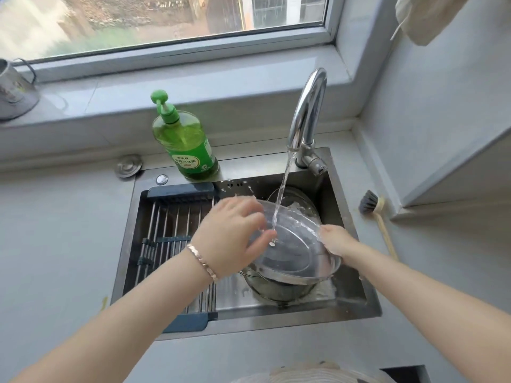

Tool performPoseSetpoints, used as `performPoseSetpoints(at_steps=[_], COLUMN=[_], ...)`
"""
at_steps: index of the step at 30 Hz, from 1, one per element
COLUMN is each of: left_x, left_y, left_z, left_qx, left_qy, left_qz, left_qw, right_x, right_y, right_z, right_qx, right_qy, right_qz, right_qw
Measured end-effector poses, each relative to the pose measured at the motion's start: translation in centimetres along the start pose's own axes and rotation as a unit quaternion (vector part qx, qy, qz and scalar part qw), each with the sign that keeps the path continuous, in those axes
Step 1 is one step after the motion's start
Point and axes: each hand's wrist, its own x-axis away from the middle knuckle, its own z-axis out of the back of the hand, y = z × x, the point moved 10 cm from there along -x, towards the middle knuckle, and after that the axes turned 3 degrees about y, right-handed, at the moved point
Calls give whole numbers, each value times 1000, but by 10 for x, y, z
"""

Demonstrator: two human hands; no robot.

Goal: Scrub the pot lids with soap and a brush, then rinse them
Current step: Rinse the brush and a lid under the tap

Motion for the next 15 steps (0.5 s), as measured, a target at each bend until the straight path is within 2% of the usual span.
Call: performPoseSetpoints(at_steps=[2,3,4,6,8,9,10,12,15], left_x=[5,9,12,12,8,8,8,10,24], left_y=[20,28,34,36,27,18,8,-15,-50], left_z=[-29,-40,-49,-56,-48,-46,-45,-43,-66], left_qx=[19,7,-12,22,129,205,286,425,564], left_qy=[-146,-180,-191,-182,-122,-98,-69,15,100], left_qz=[-5,-9,-20,-8,45,94,152,265,434], left_qw=[989,984,981,983,983,969,944,866,695], right_x=[1,5,10,21,26,28,28,26,26], right_y=[6,6,2,-13,-30,-40,-50,-67,-73], right_z=[4,8,13,25,41,50,60,77,81], right_qx=[36,40,39,25,16,-4,-35,-90,-97], right_qy=[-34,-48,-62,-92,-101,-96,-82,-51,-24], right_qz=[-62,-92,-108,-107,-91,-85,-75,-41,-4], right_qw=[997,994,991,990,991,992,993,994,995])
